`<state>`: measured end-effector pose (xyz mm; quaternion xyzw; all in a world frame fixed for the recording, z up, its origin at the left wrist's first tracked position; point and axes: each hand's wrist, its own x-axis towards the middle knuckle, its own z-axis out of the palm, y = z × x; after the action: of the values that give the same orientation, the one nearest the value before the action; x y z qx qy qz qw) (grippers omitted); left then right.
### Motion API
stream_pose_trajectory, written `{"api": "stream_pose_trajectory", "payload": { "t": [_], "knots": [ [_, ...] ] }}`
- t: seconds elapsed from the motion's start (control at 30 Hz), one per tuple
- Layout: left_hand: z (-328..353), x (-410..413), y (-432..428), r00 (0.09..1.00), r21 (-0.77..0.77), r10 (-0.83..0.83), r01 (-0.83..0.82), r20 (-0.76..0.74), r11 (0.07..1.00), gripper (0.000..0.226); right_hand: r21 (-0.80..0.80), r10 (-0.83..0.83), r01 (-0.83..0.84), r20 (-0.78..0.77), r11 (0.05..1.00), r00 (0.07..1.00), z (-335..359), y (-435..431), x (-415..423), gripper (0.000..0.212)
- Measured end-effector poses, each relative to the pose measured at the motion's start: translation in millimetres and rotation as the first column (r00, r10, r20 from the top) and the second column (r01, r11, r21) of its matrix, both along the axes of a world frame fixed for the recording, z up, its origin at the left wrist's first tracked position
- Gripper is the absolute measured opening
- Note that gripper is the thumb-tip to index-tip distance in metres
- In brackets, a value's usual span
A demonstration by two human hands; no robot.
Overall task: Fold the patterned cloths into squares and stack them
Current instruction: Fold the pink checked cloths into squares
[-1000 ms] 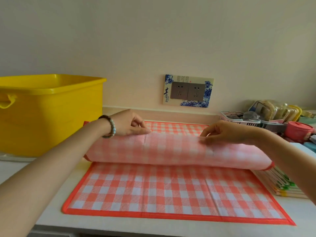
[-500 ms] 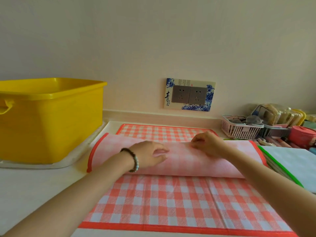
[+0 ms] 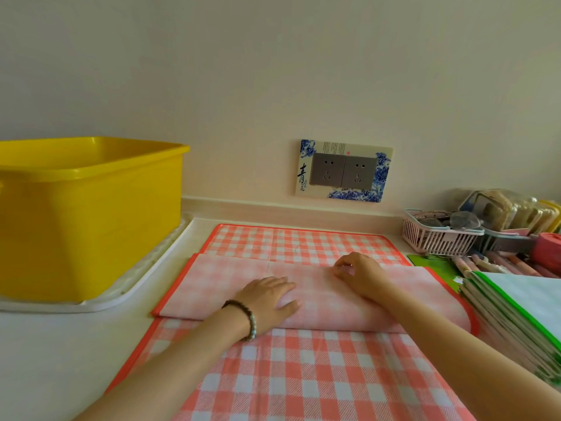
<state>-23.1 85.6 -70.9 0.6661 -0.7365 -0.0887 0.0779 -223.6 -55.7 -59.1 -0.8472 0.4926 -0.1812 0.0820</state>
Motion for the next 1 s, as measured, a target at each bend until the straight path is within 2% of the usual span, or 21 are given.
{"api": "stream_pose_trajectory", "payload": {
  "t": [0.13,0.23,0.3,0.4,0.63,0.8,1.0],
  "knots": [
    [-7.9,0.3,-1.9,0.999,-0.018,0.012,-0.012,0.044,1.000,0.061,-0.050,-0.009,0.007,-0.028,0.999,1.000,1.0,11.0,7.9,0.031],
    [-10.8,0.5,-3.7,0.999,-0.001,0.020,-0.020,0.050,1.000,0.061,-0.048,0.035,-0.033,0.054,0.998,0.998,0.7,32.1,26.0,0.033],
    [-12.0,0.3,-4.7,0.999,0.012,0.026,-0.026,0.045,1.000,0.061,0.012,0.068,-0.069,0.091,0.998,0.993,-3.1,47.6,40.9,0.035],
    [-13.5,0.7,-5.7,0.999,0.009,0.033,-0.033,0.040,0.999,0.057,0.077,0.062,-0.063,0.011,0.995,0.998,-12.9,64.9,56.7,0.040],
    [-16.0,3.2,-8.4,0.995,0.002,0.027,-0.027,0.092,1.000,0.058,0.065,0.005,0.002,-0.111,0.998,0.994,-29.3,77.2,45.7,0.048],
    [-15.1,3.3,-6.6,0.994,0.023,0.021,-0.024,0.103,0.999,0.060,0.094,-0.090,0.110,-0.191,0.989,0.977,-30.2,65.2,4.3,0.058],
    [-15.1,3.1,-6.7,0.994,0.033,0.027,-0.030,0.101,0.999,0.061,0.122,-0.234,0.276,-0.275,0.953,0.932,-23.4,51.0,-69.1,0.060]
  ]
}}
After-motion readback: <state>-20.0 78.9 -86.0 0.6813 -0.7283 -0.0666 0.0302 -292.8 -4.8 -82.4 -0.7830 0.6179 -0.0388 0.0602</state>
